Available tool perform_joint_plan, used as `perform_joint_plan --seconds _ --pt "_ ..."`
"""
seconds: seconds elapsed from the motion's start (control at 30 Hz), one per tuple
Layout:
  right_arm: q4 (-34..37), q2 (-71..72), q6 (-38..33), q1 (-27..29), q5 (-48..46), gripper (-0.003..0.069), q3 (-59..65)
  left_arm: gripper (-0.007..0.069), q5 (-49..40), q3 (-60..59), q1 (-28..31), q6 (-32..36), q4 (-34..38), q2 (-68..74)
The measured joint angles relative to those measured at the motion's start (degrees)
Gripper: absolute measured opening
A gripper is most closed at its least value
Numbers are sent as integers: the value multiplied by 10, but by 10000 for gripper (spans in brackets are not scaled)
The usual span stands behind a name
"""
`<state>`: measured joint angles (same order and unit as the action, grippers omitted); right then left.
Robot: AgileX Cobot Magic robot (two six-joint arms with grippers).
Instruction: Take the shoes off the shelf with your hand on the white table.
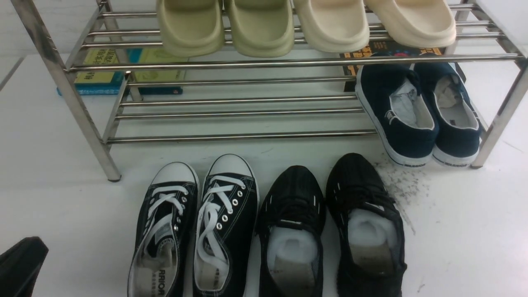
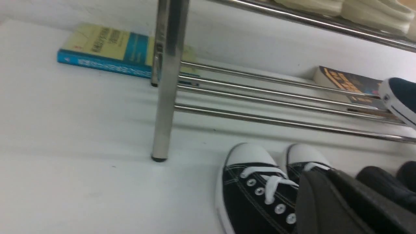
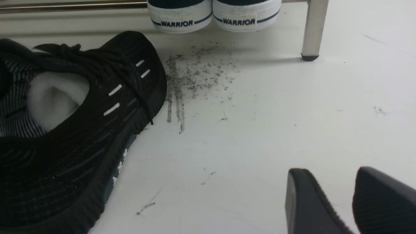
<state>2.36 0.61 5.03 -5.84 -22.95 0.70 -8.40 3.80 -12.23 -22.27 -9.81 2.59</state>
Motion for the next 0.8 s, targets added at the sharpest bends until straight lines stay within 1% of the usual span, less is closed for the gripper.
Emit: perform_joint_plan --seconds 0.03,0.07,0.1,0.2,0.27,0.4,0.5,0.57,0.6,0.63,0.8 --pt "0 0 0 0 0 239 0 54 4 -14 18 9 4 -14" --pt "0 0 0 0 0 239 0 54 4 -17 22 9 4 -16" --pt "0 0 0 0 0 239 0 54 2 -39 55 18 8 -28" --pt "0 0 0 0 0 239 0 54 -18 -53 100 21 10 -32" --pt "0 0 0 0 0 239 0 56 -44 -53 115 22 4 -32" --pt "0 0 0 0 0 239 0 66 -114 -53 118 23 -12 -32" --pt "0 0 0 0 0 239 0 69 -121 -51 118 14 -15 -32" --pt "0 0 0 0 0 239 0 71 -122 -51 118 -9 -16 -32" --pt "0 0 0 0 0 239 0 71 -122 -51 118 -9 -16 -32" --pt "0 0 0 0 0 239 0 71 -126 -51 118 -30 -16 -32" --pt "0 0 0 0 0 239 0 72 -149 -47 118 -44 -14 -32"
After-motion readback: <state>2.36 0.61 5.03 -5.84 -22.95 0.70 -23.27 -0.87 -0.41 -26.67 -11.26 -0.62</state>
